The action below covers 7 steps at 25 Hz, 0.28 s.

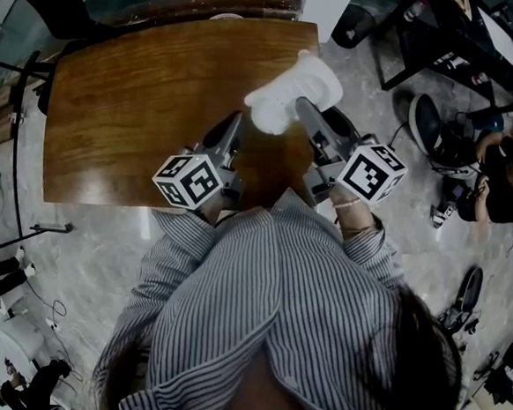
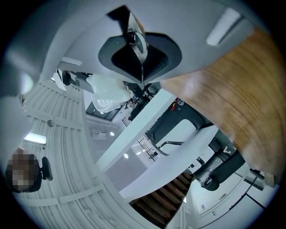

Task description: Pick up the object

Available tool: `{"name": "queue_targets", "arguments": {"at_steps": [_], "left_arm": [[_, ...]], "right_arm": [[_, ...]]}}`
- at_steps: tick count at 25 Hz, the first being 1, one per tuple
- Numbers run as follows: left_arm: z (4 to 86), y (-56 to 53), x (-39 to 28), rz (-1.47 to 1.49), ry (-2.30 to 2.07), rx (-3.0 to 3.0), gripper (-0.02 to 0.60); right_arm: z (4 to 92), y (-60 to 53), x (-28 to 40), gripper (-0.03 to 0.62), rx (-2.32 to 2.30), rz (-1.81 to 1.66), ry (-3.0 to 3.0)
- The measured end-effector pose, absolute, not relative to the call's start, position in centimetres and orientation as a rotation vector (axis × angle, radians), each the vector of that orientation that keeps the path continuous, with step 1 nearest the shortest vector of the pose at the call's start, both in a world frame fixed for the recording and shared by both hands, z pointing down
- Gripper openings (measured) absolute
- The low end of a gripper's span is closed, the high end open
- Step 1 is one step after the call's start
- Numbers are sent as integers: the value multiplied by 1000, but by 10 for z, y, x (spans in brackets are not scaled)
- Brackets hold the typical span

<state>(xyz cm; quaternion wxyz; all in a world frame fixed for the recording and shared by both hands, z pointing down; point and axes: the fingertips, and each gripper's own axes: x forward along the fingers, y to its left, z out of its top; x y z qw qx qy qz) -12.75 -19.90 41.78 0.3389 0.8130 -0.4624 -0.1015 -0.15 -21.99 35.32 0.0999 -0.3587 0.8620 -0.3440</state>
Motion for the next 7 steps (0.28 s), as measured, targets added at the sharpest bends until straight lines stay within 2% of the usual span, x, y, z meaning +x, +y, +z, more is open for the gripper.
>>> {"name": "queue_targets", "arguments": {"at_steps": [7], "left_arm": [[415,-198,-128,-269,-1221,2117,18]], "right_arm": [[360,-219,2,137,-1071,-1020,2562]]}}
